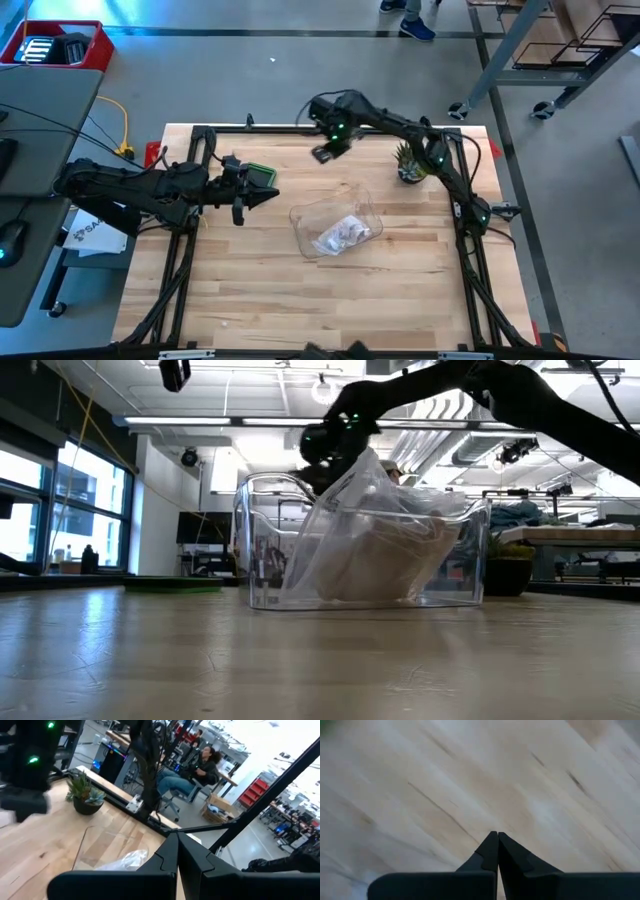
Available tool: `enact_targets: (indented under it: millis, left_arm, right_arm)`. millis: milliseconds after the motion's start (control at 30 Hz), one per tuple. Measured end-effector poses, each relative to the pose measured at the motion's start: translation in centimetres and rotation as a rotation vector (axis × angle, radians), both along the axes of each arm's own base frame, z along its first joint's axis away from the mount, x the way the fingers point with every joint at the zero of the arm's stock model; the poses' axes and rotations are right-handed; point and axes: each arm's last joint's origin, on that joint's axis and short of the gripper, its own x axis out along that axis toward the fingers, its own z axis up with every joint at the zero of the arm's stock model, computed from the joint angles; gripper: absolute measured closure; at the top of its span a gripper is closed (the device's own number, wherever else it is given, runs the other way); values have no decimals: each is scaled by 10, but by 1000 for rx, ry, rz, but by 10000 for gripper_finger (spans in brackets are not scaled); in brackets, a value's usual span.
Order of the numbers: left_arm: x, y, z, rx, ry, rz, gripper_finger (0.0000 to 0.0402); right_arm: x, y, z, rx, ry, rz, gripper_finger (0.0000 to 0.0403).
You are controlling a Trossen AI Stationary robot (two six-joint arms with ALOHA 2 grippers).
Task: Roll bandage
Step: Move the transparent bin to the center of the table
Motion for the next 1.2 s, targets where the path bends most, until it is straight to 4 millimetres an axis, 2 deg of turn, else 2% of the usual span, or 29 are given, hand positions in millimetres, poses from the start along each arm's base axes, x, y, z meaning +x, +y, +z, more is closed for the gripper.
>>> enact_targets:
  millis: [133,233,300,400,567,633,700,800,933,1033,1200]
  left_arm:
    - [0,0,0,-3,0,0,401]
    - [-1,0,1,-13,-5,-3,401]
    - [-4,0,3,-19,-16,-6,402]
    - [-8,1,5,16,-24,1,402]
    - [-11,4,6,106,-19,76,401]
    - [-10,4,5,126,-9,91,401]
    - [-8,4,4,131,-2,89,401]
    - [-6,4,2,108,7,90,402]
    - [-2,3,-1,55,15,106,402]
    - [2,4,-4,22,29,160,401]
    - [14,4,-13,-28,65,210,401]
  right_arm:
    - [-19,0,2,17,156,54,403]
    - [-28,7,11,0,158,68,403]
    - [-42,15,22,-7,141,54,403]
    - [-69,36,29,-15,81,-17,403]
    - [-106,86,28,-11,-120,-129,403]
    - [-109,94,18,-15,-174,-180,403]
    - [-109,92,6,-11,-216,-264,403]
    - [-105,82,-7,-34,-270,-357,403]
    - [-107,67,-18,-52,-258,-393,403]
    - [-110,67,-24,-10,-218,-339,403]
    - [-110,85,-26,19,-155,-205,403]
